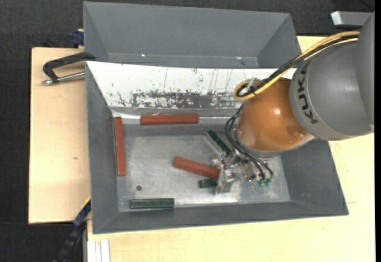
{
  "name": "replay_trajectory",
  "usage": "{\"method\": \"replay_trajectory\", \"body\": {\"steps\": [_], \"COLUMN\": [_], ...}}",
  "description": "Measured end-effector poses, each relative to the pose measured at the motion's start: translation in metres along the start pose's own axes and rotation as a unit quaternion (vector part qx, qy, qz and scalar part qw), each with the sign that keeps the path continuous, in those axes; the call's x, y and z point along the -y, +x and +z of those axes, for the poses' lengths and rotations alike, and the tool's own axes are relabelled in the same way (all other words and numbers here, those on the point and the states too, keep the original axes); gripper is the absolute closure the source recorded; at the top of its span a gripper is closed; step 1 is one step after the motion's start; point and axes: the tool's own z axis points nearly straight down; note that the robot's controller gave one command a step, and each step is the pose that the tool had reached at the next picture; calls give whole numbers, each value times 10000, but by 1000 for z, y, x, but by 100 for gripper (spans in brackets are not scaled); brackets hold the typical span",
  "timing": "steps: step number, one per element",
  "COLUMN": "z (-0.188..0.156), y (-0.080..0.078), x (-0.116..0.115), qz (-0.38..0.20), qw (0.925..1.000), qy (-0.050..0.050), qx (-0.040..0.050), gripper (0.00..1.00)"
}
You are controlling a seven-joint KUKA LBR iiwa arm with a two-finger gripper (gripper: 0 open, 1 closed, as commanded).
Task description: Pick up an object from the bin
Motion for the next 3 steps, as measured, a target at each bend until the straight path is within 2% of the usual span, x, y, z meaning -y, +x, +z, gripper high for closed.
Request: {"method": "replay_trajectory", "body": {"steps": [1,2,3], "z": [0,-46,-171], "y": [0,-33,-24], "x": [0,13,-13], "qz": [1,21,-112], "qw": [10000,10000,9999], "qy": [0,1,3], "qx": [0,8,26], "gripper": [100,100,100]}}
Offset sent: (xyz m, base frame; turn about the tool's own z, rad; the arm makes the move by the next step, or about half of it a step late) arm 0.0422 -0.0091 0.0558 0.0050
